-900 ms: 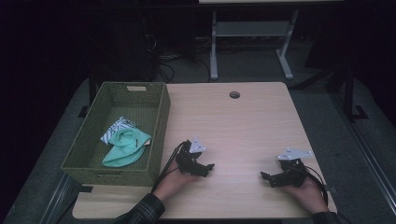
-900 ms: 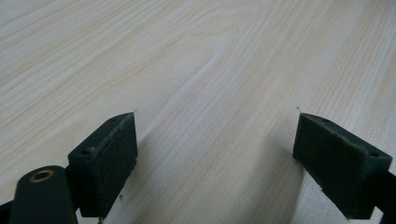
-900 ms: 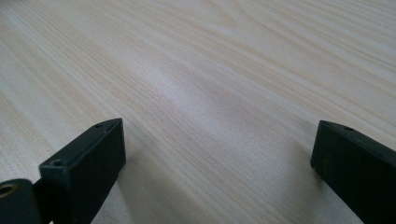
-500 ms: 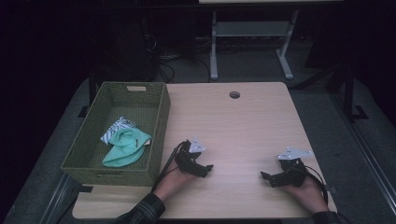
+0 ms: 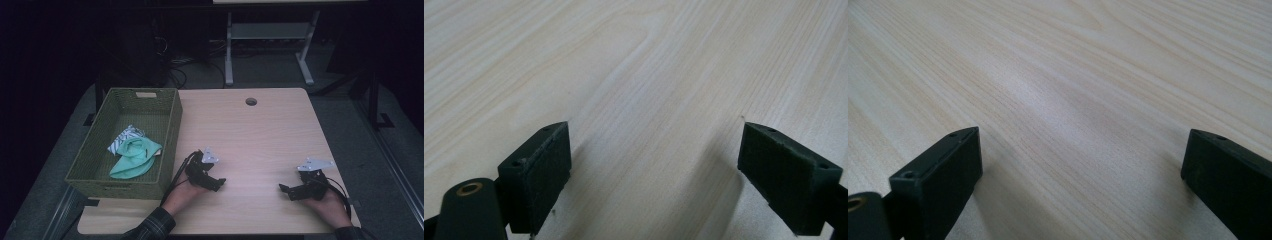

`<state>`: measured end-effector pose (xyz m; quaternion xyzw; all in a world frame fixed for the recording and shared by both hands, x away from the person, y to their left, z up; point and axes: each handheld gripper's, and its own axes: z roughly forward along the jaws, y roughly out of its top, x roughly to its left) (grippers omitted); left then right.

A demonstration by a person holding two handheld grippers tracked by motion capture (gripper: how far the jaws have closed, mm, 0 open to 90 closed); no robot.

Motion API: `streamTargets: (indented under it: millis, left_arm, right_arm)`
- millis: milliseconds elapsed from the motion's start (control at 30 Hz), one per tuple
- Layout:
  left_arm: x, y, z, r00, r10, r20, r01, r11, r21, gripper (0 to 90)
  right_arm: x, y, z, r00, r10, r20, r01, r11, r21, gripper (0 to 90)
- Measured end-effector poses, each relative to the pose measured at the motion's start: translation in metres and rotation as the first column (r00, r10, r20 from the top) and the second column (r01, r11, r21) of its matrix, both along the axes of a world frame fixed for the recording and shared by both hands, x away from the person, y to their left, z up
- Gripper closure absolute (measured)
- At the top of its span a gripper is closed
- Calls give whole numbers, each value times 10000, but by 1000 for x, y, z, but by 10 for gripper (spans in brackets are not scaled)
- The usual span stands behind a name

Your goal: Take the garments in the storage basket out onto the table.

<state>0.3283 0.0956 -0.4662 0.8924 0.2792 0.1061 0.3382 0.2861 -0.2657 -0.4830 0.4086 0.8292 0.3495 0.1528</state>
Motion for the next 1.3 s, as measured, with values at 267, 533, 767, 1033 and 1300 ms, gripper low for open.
streamTargets:
  millis: [267,533,767,1033,1300]
  left_arm:
    - [-1,7,8,9999,69,149,-64,9995,-318,135]
    - [-1,13,13,9998,139,145,-132,9989,-449,135]
    - [0,15,14,9998,133,144,-124,9983,-578,135]
    - [-1,16,19,9999,157,43,-154,9970,-760,136]
    - [1,17,21,9998,140,-117,-151,9956,-928,137]
  right_arm:
    - [0,0,0,10000,-3,3,3,10000,20,25]
    - [0,0,0,10000,-9,-4,9,10000,23,25]
    - [0,0,0,10000,-9,-5,9,10000,23,25]
    - [0,0,0,10000,9,8,-9,10000,-5,25]
    - [0,0,0,10000,2,1,-2,10000,22,25]
